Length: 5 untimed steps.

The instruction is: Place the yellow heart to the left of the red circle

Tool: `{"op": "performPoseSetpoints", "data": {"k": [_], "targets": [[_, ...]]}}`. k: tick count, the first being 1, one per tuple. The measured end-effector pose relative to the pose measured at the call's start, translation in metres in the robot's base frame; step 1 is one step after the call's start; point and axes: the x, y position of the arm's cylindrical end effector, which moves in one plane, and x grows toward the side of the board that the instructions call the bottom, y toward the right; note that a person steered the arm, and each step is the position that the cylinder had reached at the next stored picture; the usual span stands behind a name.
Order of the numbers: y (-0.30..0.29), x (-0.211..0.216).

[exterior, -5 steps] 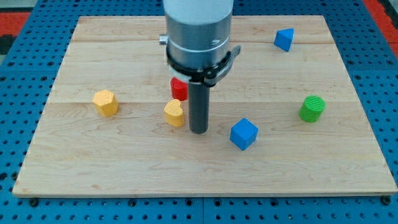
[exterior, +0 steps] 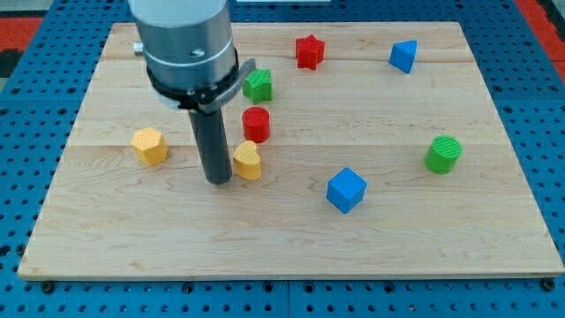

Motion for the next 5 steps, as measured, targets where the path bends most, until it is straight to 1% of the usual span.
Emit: {"op": "performPoseSetpoints", "data": {"k": [1, 2, 3, 4, 5], "targets": [[0.006, 0.038], [0.034, 0.032], [0.052, 0.004], [0.038, -0.035], [0.017, -0.053]]}}
